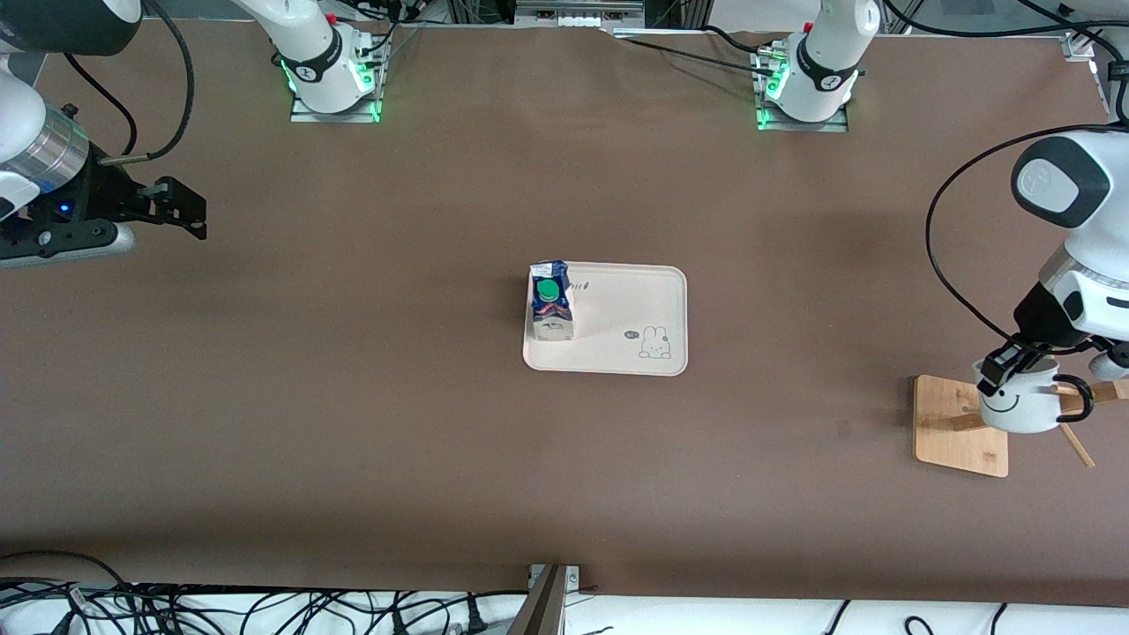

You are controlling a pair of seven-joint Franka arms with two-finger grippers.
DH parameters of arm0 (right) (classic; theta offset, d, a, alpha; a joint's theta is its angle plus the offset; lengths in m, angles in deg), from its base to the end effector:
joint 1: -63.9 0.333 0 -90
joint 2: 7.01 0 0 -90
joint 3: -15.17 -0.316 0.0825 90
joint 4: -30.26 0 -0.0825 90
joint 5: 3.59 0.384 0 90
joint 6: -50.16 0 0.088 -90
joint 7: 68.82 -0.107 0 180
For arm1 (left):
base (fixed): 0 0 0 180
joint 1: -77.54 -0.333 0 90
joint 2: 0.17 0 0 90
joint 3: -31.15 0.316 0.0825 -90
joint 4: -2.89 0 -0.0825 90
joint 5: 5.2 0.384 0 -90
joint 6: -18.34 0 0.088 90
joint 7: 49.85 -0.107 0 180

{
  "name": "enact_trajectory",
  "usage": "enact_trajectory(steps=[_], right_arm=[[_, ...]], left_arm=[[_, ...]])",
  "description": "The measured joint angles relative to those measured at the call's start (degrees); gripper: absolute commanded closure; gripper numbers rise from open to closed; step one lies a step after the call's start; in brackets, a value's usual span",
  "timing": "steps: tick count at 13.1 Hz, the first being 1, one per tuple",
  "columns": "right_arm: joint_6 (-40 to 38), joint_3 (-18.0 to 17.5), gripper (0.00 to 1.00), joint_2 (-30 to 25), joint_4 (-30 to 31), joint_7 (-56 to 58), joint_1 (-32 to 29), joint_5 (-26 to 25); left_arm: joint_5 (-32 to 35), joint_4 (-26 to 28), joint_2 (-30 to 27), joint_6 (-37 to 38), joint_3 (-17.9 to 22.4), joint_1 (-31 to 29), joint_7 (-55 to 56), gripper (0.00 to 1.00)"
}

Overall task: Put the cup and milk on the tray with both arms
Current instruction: 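Close the left gripper on the mug rim, then lift the mug off the wooden stand with the left gripper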

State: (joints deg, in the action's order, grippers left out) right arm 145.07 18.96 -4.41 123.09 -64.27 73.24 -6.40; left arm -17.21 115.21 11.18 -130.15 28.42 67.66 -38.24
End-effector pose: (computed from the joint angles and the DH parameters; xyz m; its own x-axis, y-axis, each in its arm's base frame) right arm 0.5715 0.0515 0.5831 0.9837 0.1794 -0.0132 0.1799 -0.9824 0.0509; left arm 0.6273 0.0841 0.4219 0.8020 0.4783 0.3578 0.4066 -0.8759 0.2597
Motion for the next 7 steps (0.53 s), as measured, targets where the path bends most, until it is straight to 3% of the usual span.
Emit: enact_trajectory(steps=[7], right_arm=[[0.0, 0.0, 0.0, 0.01, 0.0, 0.0, -0.05, 0.0]], left_arm=[[7.45, -0.19, -2.82, 3.07, -4.29, 0.39, -0.87, 1.0]])
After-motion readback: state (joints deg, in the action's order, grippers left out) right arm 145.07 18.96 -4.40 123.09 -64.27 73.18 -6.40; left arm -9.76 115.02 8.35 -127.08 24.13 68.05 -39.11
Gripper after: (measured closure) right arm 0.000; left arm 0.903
